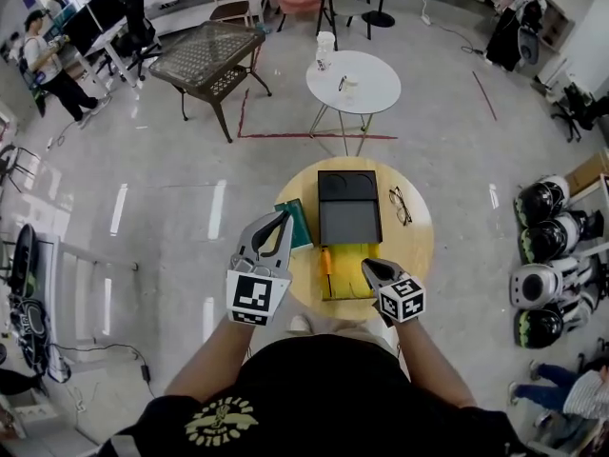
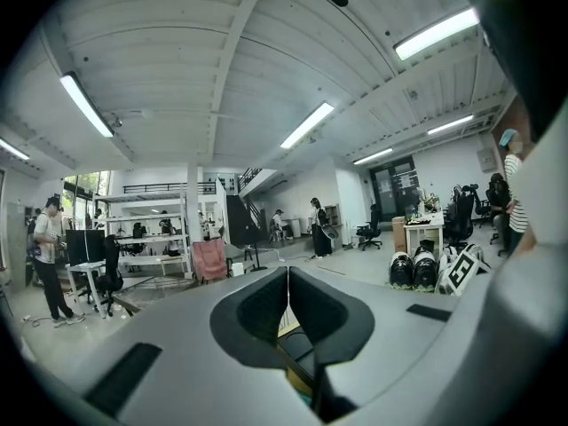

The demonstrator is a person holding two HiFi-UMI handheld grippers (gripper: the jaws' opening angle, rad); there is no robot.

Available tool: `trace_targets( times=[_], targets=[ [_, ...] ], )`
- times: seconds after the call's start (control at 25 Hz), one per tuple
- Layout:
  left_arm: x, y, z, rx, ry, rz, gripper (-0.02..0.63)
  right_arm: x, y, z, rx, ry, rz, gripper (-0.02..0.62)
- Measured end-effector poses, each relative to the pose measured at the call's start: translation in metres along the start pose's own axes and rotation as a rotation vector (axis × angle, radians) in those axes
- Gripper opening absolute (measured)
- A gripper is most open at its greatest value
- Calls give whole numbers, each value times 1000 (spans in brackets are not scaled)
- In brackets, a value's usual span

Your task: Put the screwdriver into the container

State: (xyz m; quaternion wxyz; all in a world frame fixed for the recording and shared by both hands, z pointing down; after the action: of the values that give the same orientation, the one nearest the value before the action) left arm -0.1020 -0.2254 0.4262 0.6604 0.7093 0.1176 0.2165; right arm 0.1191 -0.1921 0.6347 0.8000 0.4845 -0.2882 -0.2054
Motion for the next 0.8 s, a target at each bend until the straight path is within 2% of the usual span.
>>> trace_targets(
  times=[0.08,0.4,0.68,0.8],
  targets=[
    [1,-2,1,11,3,-1,20,-6,-19,-6,46,0,-18,17],
    [3,-8,0,47,21,-26,20,-28,-84,-28,183,3,-73,15],
    [7,-13,-8,66,46,-33,18,-41,-135,-45,280,33,-41,15],
    [7,-17,-11,73,48,-32,20,-49,-154,-51,315,42,-69,15]
  ],
)
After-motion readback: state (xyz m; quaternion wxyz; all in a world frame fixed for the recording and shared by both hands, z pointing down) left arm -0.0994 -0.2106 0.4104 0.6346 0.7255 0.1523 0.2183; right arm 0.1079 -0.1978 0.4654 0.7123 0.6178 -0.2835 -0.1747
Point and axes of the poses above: the fingertips, and each gripper's own axes: z forward along the fingers, x to its right, y out of its underside, the point moved 4 cm from there along -z, backward along the fingers, and after that the axes turned 12 degrees about x, right-handed, at the moved point
